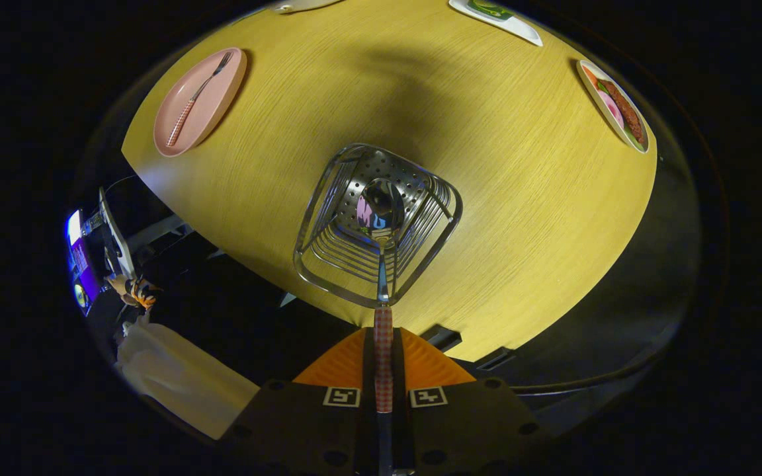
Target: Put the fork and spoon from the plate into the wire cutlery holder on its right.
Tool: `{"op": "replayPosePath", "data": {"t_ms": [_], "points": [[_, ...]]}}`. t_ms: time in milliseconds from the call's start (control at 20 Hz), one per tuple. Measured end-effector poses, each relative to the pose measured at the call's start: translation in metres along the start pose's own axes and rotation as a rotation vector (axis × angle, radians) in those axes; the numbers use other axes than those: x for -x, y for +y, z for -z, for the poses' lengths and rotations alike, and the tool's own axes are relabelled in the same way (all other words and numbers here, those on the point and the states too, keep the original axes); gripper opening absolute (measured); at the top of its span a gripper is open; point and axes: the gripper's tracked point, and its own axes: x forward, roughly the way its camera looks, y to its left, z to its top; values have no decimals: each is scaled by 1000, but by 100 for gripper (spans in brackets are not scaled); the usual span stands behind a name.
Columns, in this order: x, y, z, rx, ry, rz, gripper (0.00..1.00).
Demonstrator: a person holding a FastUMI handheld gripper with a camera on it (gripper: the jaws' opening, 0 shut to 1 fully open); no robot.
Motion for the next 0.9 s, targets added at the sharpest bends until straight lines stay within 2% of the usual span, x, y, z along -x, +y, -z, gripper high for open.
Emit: {"op": "replayPosePath", "data": {"t_ms": [200,300,400,450,500,550,600,650,750,900], "points": [[5,2,-13,-21,-19,-10,14],[10,6,-16,-22,-30,-26,18],[16,5,-20,2,-79,-13,29],[22,5,-22,16,-104,-10,48],[26,8,-25,20,-134,-16,58],[32,13,-27,14,-164,-29,72],[39,17,-29,0,-199,-42,78],[45,19,-31,-15,-238,-49,91],[59,19,-32,-27,-327,-38,98],[74,21,-21,-46,-446,-17,97]]}}
